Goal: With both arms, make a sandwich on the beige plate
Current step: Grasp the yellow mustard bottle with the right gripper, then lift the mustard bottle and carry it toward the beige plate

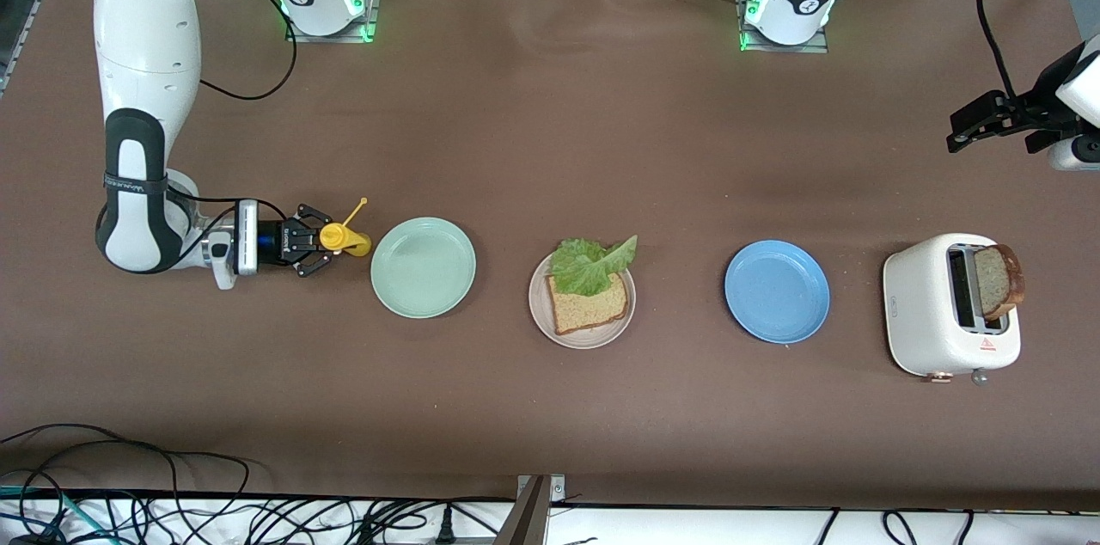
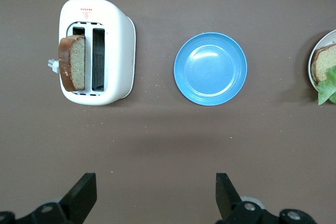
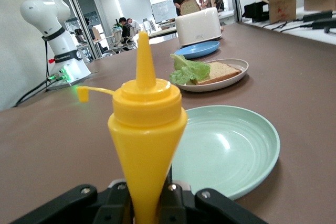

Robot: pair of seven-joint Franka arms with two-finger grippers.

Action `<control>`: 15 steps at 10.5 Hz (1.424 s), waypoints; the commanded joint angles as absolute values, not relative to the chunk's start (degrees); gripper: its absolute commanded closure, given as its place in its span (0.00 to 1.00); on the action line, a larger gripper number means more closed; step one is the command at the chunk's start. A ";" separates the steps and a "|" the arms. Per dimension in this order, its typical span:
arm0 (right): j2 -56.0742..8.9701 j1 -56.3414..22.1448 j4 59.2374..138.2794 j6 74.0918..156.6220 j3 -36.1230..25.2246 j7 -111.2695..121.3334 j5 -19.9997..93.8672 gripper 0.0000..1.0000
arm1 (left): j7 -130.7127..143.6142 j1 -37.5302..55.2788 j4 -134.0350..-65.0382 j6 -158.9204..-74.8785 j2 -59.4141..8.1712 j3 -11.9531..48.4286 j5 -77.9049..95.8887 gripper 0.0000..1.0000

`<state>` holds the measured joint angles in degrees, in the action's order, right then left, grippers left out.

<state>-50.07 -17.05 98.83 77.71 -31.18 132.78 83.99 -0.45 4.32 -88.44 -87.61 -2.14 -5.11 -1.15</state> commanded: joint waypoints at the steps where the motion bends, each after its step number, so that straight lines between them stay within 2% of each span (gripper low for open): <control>1: -49.66 -16.78 92.57 76.11 -30.85 121.69 80.35 1.00 | -1.41 4.04 -87.28 -87.45 -2.64 -5.01 -2.29 0.00; 3: -49.66 -17.84 85.56 77.07 -31.02 109.92 75.70 1.00 | -1.41 4.04 -87.28 -87.45 -2.64 -5.01 -2.29 0.00; 6: -49.66 -22.83 75.35 84.09 -31.11 90.84 66.39 1.00 | -1.41 4.04 -87.28 -87.45 -2.72 -5.01 -2.20 0.00; 9: -49.57 -30.38 73.57 92.43 -32.25 81.51 61.38 1.00 | -1.41 2.91 -87.28 -87.54 -2.99 -5.01 -1.76 0.00; 11: -49.57 -35.83 69.37 96.84 -32.17 73.61 50.95 1.00 | -1.41 2.11 -87.28 -87.54 -3.34 -5.01 -1.50 0.00; 15: -49.57 -47.26 66.28 102.73 -32.61 60.42 31.25 1.00 | -1.41 2.11 -87.28 -87.54 -3.52 -5.01 -1.49 0.00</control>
